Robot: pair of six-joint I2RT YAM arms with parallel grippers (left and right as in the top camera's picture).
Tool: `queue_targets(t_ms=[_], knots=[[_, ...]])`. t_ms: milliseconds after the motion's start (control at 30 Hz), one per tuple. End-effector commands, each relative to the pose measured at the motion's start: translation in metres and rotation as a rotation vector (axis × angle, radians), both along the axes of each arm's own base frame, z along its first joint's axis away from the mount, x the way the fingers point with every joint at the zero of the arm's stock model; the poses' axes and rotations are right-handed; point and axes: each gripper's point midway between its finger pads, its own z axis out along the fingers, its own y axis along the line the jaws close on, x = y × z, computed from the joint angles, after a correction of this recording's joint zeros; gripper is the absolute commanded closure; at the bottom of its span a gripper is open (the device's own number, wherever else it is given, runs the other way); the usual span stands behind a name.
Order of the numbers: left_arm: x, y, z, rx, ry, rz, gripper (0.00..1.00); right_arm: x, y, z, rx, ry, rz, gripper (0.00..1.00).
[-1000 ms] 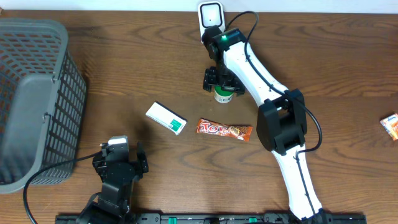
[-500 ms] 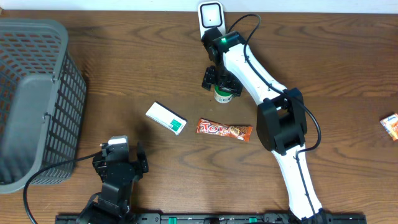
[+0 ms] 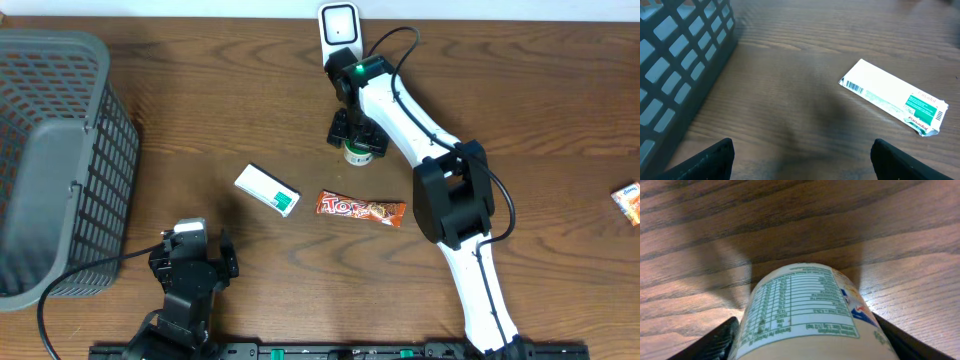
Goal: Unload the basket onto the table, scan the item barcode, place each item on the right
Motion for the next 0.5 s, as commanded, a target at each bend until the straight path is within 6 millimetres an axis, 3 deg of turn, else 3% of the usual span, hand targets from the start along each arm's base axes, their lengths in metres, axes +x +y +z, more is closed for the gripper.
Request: queue_targets(t_ms=[0,233,467], knots=[[0.000,0.003,0.002,-0.005,-0.012,0.018,0.12,-0.008,-0.008,-0.018,-0.022,0.049,-0.009,0.35],[0.000,0.003,0.002,-0.005,-0.012,0.018,0.12,-0.020,-0.010,-0.015,0.011,0.118,0.024,0.43],[0.000,0.003,0.002,-0.005,-0.012,0.018,0.13,-0.031,0.002,0.002,0.194,0.209,0.118,0.45]])
